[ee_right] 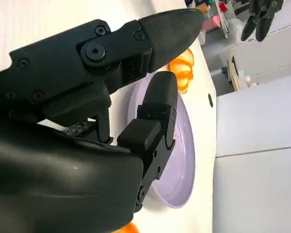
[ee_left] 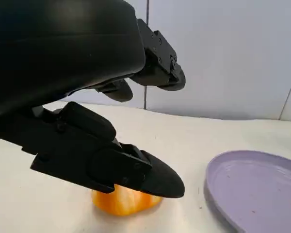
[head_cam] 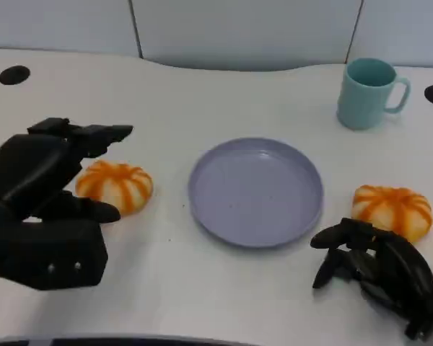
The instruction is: Grasp the bread from the table and place it into the plate.
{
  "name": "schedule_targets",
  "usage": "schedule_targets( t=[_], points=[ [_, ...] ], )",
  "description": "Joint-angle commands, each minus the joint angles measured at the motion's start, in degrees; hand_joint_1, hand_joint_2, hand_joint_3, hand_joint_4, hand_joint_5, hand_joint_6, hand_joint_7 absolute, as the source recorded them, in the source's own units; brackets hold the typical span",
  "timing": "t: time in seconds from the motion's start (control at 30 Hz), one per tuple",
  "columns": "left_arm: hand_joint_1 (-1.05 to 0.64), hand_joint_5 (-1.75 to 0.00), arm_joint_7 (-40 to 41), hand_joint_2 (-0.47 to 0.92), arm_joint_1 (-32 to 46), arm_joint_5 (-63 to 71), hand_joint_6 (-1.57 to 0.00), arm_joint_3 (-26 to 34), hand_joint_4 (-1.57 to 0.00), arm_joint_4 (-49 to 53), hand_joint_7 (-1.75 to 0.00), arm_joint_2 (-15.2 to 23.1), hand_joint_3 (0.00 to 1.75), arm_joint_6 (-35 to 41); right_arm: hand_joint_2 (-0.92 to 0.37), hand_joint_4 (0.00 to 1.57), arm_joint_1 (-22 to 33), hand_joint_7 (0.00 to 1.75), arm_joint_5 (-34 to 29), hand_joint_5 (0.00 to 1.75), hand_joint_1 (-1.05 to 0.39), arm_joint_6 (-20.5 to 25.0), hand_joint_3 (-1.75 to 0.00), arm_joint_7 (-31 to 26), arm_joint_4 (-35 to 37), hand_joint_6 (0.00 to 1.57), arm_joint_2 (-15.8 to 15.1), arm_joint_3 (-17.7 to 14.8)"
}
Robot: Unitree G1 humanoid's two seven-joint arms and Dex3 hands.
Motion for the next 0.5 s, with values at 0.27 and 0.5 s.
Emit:
schedule_targets(
  t=[0.27, 0.5],
  points=[
    [-0.96, -0.28, -1.7, 0.91, -12.3, 2.9, -0.16, -9.7, 0.0, 15.4, -0.01, 0.4, 0.01, 5.0, -0.92, 0.66, 3.3, 0.77, 0.0, 1.37, -0.53, 3.8, -0.04, -1.7, -3.1, 0.8, -0.7, 0.9],
    [-0.85, -0.29, -1.7, 0.84, -20.5, 2.8, -0.18, -15.0, 0.0, 29.9, -0.01, -3.6, 0.0, 8.3, -0.92, 0.68, 3.4, 0.78, 0.6, 1.36, -0.52, 3.8, -0.06, -0.5, -2.6, 0.8, -1.3, 0.5]
  ],
)
